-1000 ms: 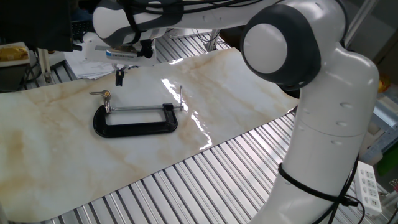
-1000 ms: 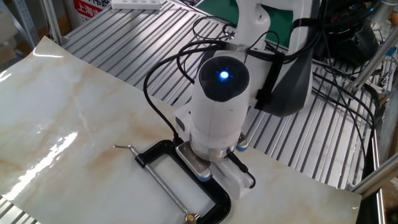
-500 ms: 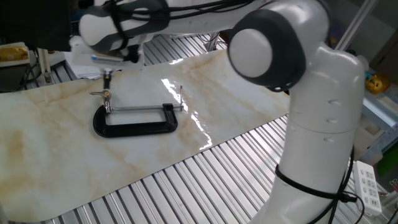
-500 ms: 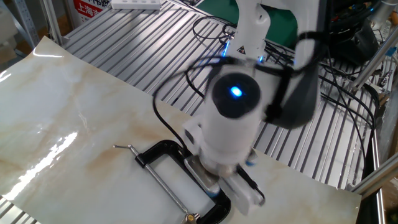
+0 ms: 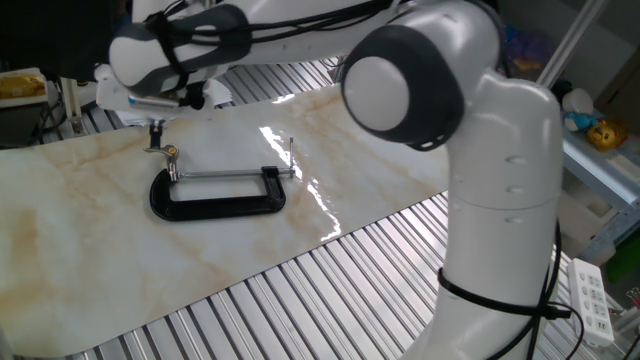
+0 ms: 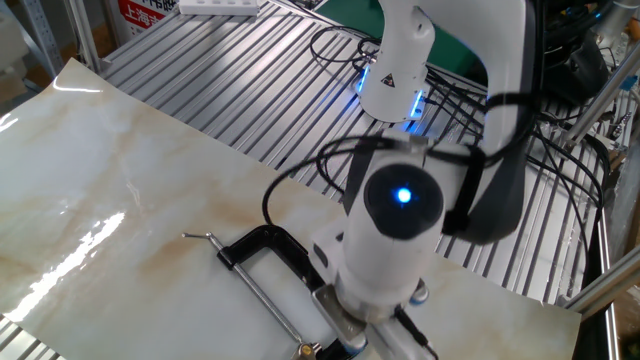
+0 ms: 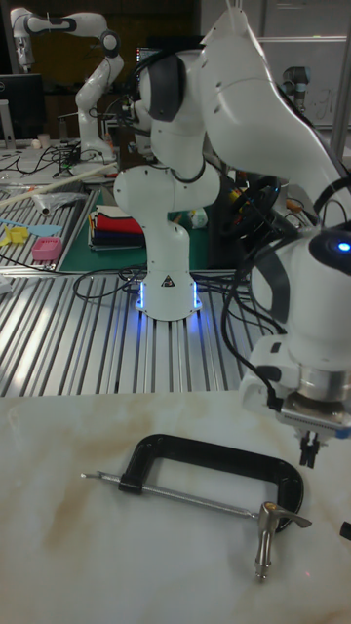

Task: Turn off the water tap

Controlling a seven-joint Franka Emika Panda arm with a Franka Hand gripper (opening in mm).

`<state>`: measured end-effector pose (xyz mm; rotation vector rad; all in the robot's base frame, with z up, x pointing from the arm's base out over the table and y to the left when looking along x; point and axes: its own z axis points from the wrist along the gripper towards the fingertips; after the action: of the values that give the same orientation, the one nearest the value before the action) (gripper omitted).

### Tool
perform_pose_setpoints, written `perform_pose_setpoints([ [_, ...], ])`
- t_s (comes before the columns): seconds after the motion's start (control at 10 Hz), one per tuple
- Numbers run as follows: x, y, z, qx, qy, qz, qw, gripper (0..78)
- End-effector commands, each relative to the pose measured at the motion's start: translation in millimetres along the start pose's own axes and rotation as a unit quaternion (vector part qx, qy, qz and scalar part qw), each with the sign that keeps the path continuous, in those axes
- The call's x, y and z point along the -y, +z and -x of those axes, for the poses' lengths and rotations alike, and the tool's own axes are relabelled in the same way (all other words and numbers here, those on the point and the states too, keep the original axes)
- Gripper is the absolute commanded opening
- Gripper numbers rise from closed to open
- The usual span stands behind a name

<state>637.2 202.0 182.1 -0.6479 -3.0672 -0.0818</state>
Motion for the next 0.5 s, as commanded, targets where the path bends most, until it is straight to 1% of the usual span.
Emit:
perform_pose_setpoints([
  [0.1,-7.4,11.1,7.3,0.011,-0.001,0.005,0.9999,0.0],
  [0.3,-9.5,20.8,10.1,0.019,-0.004,0.004,0.9998,0.0],
  [0.5,-11.8,26.3,15.1,0.021,-0.004,0.003,0.9998,0.0],
])
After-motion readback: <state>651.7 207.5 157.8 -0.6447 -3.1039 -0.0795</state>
